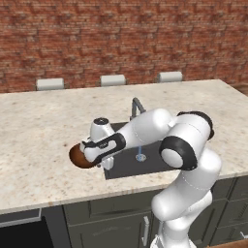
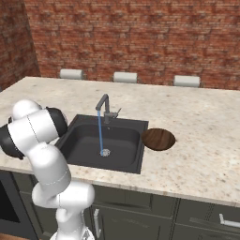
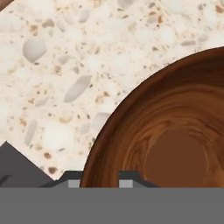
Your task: Rinse each bowl for a few seconds and place them down in the sink or on the counter.
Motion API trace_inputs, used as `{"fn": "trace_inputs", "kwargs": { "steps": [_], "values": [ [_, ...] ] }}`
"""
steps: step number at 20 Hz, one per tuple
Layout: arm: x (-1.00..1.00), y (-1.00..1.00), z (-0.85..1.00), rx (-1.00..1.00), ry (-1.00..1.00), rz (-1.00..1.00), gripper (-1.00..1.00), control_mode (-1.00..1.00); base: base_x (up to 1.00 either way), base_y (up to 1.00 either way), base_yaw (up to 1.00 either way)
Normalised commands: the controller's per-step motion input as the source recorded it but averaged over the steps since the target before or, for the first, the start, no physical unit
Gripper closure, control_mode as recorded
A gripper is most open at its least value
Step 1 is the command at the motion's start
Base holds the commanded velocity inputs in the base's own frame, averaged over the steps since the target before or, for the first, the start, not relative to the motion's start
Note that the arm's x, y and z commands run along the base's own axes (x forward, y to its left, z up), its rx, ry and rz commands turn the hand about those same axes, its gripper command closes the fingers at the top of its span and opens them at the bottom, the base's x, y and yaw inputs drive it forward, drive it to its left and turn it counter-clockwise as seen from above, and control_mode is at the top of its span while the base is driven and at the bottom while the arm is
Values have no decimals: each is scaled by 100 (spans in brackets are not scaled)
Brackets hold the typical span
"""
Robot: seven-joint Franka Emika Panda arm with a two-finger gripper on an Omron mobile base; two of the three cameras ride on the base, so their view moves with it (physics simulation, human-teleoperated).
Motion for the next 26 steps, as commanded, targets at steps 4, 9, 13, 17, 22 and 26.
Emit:
{"fn": "trace_inputs", "kwargs": {
  "steps": [4,9,13,17,22,26],
  "values": [
    [0,14,-24,2,1,2,-100,-100,0,0,0],
    [0,14,-12,1,1,1,-100,-100,0,0,0],
    [0,4,13,0,-1,2,-100,-100,0,0,0],
    [-1,0,36,0,-5,3,-100,-100,0,0,0],
    [-4,0,47,-1,-6,3,-100,-100,0,0,0],
    [-8,0,56,-1,-5,3,-100,-100,0,0,0]
  ]
}}
